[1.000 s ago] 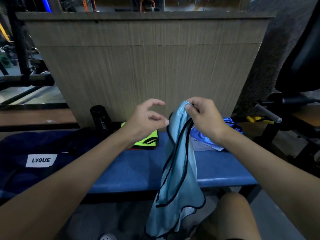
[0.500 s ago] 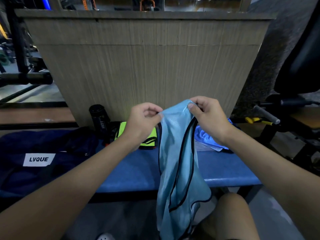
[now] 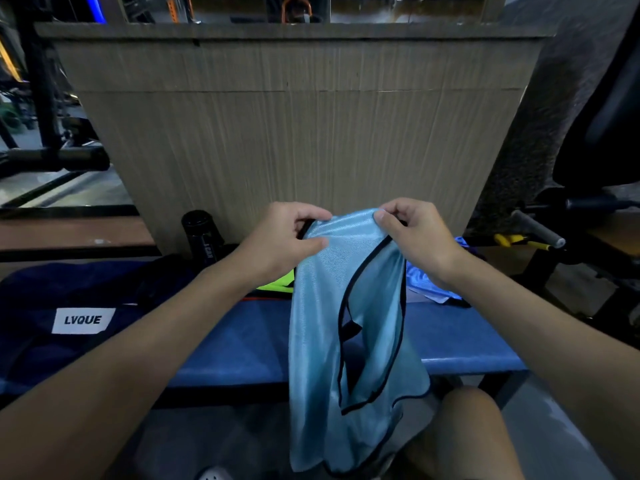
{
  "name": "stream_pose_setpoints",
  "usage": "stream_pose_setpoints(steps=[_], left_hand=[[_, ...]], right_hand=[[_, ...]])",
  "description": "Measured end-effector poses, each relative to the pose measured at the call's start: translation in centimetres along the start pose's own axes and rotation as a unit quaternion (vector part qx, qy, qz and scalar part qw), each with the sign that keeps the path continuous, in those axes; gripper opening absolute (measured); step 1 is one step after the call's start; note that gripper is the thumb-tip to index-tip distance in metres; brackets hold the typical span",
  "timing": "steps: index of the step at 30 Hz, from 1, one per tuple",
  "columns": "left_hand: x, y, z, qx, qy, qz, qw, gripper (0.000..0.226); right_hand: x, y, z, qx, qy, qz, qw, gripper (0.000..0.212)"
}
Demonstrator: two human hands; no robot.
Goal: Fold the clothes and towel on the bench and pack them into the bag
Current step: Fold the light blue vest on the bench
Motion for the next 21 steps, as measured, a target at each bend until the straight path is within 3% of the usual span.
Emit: stream_pose_setpoints(steps=[3, 6, 9, 11, 14, 21], left_hand=[[-0.3, -0.3, 0.1, 0.056, -0.135, -0.008, 0.989, 0.013], [-0.6, -0.5, 0.3, 0.098, -0.177, -0.027, 0.979, 0.006], [-0.4, -0.4, 0.3, 0.109, -0.121, -0.019, 0.986, 0.014], [-0.2, -0.2, 0.1, 0.086, -0.023, -0.023, 0.996, 0.017], [-0.2, -0.1, -0.4, 0.062, 0.067, -0.062, 0.994, 0.017], [-0.7, -0.5, -1.4, 0.077, 0.057, -0.11, 0.989, 0.023]], right_hand=[[0.4, 0.1, 0.3, 0.002, -0.015, 0.019, 1.0, 0.018], [0.7, 0.2, 0.7, -0.001, -0.023, 0.027, 0.999, 0.019], [0.9, 0.2, 1.2, -0.004, -0.058, 0.034, 0.998, 0.021], [0.9, 0.1, 1.2, 0.001, -0.065, 0.034, 0.997, 0.021], [0.8, 0.0, 0.9, 0.006, -0.045, 0.029, 0.999, 0.019], [1.7, 1.7, 1.9, -0.067, -0.066, 0.025, 0.995, 0.013]])
Point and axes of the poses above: each hand's wrist, its own y-axis away from the middle knuckle, its own x-axis out of the palm, z = x × y, the point moved 1 cm from there along -y, towards the middle knuckle, and after that the axes turned 4 degrees about y, right-handed, at the moved point
